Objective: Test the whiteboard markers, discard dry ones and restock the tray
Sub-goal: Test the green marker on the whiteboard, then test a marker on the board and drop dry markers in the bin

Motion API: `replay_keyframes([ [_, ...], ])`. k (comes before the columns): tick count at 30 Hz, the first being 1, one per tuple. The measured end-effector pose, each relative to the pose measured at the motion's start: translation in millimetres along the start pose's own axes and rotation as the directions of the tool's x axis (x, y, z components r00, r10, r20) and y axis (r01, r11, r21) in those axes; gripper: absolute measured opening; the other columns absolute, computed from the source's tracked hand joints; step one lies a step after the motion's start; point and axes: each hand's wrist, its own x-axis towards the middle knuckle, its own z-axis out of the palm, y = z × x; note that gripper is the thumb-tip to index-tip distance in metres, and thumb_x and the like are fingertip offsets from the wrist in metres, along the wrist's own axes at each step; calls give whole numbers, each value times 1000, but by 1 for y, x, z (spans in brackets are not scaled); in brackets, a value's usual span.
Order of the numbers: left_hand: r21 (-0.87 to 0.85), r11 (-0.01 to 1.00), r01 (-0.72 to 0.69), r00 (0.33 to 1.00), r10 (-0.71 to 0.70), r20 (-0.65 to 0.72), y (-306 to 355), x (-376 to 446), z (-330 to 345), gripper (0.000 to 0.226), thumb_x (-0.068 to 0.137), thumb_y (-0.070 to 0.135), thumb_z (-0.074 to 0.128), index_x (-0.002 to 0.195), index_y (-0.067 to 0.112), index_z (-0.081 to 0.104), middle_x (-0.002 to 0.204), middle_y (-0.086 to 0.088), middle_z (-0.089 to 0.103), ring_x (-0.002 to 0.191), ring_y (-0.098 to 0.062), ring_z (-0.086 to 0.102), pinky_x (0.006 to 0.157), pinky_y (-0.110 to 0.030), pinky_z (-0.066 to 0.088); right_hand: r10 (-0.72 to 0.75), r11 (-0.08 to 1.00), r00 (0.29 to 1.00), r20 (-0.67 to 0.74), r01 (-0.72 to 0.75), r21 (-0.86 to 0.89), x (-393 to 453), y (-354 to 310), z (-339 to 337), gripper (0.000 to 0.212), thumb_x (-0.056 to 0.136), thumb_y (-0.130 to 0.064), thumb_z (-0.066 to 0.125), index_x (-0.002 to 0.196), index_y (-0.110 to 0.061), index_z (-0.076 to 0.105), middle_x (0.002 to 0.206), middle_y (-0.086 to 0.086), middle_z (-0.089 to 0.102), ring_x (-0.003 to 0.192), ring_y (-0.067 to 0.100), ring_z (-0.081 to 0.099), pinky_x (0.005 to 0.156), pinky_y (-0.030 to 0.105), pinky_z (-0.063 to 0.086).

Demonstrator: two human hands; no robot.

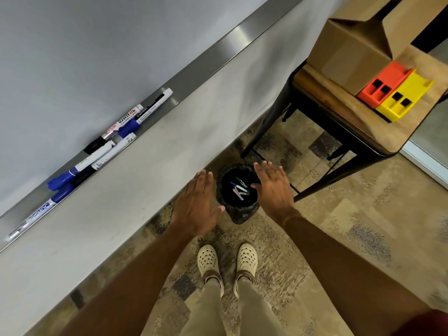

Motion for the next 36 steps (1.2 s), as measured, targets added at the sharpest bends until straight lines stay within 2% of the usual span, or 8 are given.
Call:
replay_keyframes([
  [8, -2, 999, 40, 996, -40, -84, 0, -11, -24, 89, 88, 61, 42, 151, 11, 5, 158, -12, 6, 145, -24, 5, 118, -37, 12, -75, 997, 996, -46, 77, 32, 4, -27, -29, 58, 95, -34, 52, 145, -11, 35, 148, 16, 39, 140, 28, 30, 115, 40, 16],
  [14, -18, 992, 121, 977, -122, -176, -9, -26, -51, 89, 88, 62, 40, 151, 13, 1, 158, -12, 2, 145, -24, 1, 118, -37, 10, -164, 984, 981, -103, 170, 51, 9, -61, -49, 59, 94, -42, 43, 143, -9, 39, 145, 17, 43, 135, 33, 36, 110, 46, 28],
  [17, -33, 987, 160, 962, -163, -217, -16, -37, -63, 89, 88, 61, 40, 151, 14, 0, 158, -13, 2, 145, -24, 1, 118, -37, 8, -213, 973, 967, -141, 223, 59, 12, -79, -59, 60, 92, -41, 52, 142, -9, 40, 144, 18, 43, 133, 34, 39, 108, 48, 33],
  [24, -60, 954, 292, 909, -297, -293, -34, -71, -85, 88, 88, 64, 35, 150, 18, -8, 158, -6, -11, 145, -21, -7, 111, -31, -7, -341, 935, 927, -154, 352, 46, 21, -132, -80, 64, 93, -44, 53, 146, -14, 35, 149, 14, 38, 137, 31, 35, 112, 40, 17],
  [29, -60, 909, 413, 863, -411, -292, -57, -98, -93, 90, 88, 67, 32, 149, 19, -13, 157, -5, -16, 145, -21, -10, 110, -33, -6, -444, 888, 880, -166, 457, 47, 24, -176, -87, 62, 91, -44, 47, 144, -12, 39, 146, 15, 42, 133, 33, 41, 109, 42, 25],
  [36, -85, 849, 521, 799, -521, -300, -99, -141, -103, 90, 89, 65, 34, 150, 14, -9, 158, -8, -10, 145, -23, -6, 114, -35, 0, -560, 816, 807, -189, 576, 44, 20, -240, -87, 61, 88, -41, 51, 139, -9, 45, 138, 17, 50, 126, 34, 49, 105, 47, 36],
])
